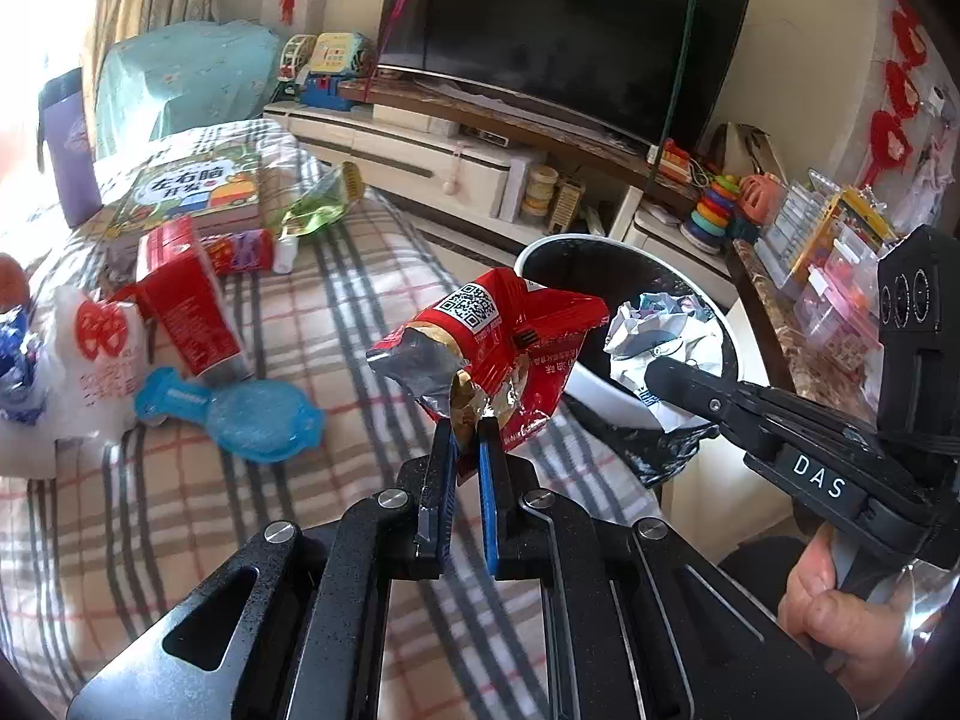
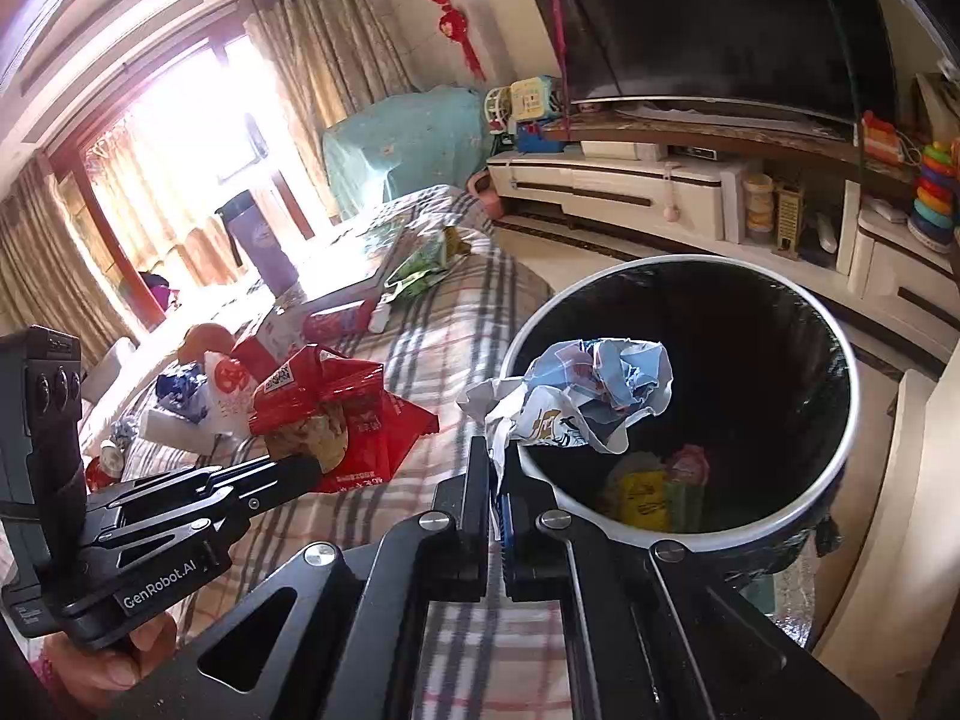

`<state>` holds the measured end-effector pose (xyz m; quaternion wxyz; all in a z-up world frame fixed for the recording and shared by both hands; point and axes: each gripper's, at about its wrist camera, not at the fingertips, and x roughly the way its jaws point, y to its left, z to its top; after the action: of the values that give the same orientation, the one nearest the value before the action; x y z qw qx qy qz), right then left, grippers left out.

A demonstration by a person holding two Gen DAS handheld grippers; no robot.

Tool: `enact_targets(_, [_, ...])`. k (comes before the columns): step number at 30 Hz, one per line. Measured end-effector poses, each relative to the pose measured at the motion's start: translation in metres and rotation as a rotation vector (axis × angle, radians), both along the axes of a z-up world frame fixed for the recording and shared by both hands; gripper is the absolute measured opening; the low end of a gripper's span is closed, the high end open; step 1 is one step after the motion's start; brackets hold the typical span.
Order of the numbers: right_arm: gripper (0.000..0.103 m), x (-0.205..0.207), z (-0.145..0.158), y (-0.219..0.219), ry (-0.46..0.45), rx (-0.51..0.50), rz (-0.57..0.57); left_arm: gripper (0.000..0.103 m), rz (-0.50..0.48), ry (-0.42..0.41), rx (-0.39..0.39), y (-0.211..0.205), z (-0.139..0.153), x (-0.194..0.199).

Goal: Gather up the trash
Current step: 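Carry the crumpled paper and red bag over the bin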

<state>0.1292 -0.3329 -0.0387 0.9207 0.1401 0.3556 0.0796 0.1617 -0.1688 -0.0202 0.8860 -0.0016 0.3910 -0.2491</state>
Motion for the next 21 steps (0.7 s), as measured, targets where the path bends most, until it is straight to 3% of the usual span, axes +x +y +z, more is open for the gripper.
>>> enact_targets(21, [0.002,0.008,-0.012,-0.055,0.042,0.025,-0.073,0.006,-0.095,-0.013,0.026,-0.06,0.01,0.014])
